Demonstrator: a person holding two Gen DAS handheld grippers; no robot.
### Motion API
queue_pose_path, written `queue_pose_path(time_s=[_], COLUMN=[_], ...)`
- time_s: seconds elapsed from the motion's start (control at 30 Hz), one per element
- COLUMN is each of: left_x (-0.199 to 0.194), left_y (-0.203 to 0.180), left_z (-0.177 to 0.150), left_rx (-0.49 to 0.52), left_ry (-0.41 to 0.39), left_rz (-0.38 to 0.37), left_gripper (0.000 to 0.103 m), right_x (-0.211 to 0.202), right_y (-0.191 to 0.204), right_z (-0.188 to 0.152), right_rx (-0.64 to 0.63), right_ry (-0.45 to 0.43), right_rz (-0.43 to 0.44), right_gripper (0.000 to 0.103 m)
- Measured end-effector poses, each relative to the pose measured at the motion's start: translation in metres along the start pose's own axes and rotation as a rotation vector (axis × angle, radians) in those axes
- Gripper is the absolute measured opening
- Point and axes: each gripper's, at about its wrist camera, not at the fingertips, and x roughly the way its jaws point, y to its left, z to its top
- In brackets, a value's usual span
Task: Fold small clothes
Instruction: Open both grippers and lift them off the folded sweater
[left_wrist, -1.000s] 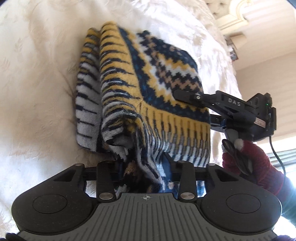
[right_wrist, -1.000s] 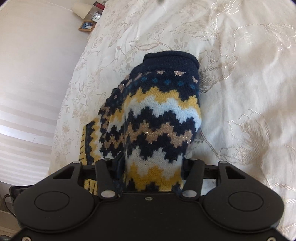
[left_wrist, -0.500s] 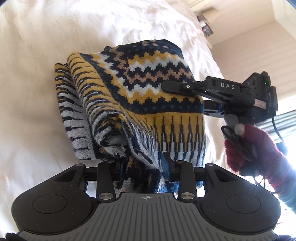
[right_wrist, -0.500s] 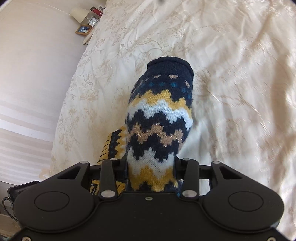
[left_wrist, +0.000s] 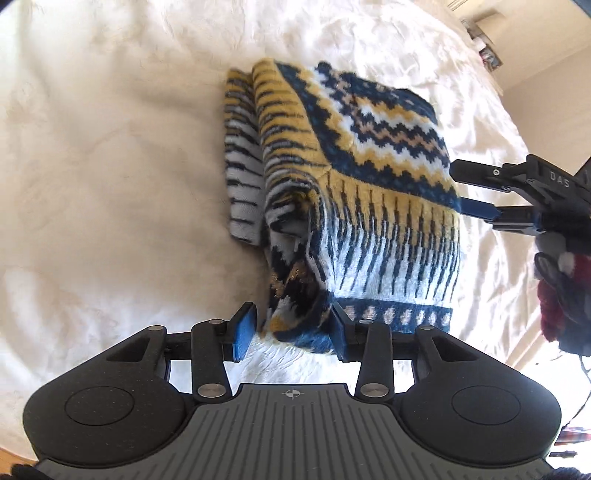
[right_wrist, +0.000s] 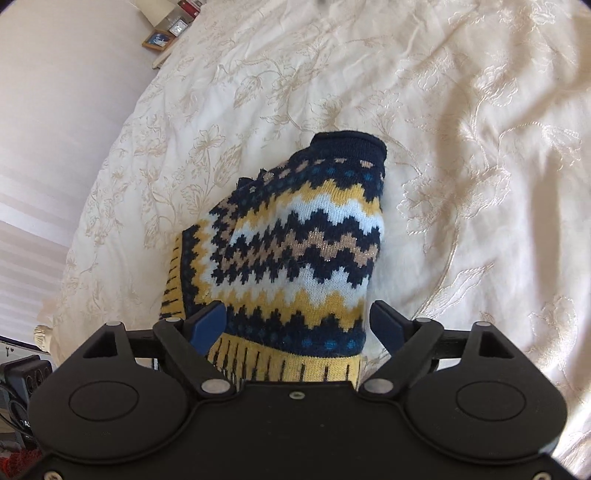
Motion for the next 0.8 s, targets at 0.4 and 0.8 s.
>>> queue_pose_path(time_s=[0.4, 0.8], left_x=[-0.044, 0.038], left_y=[-0.061, -0.048], left_z=[0.037, 0.072], left_rx=[0.164, 0.174], left_ry=[-0.244, -0.167], left_rz=[-0.010, 0.168], left_gripper=[0.040, 0.041], right_x=[-0.028, -0.028], right_y=[-0.006, -0.004], right_z=[-0.004, 0.006], right_rx=[-0.058, -0.123], right_ry=[-0.127, -0.151], right_rz=[-0.045, -0.159], right_gripper=[0.091, 0.092])
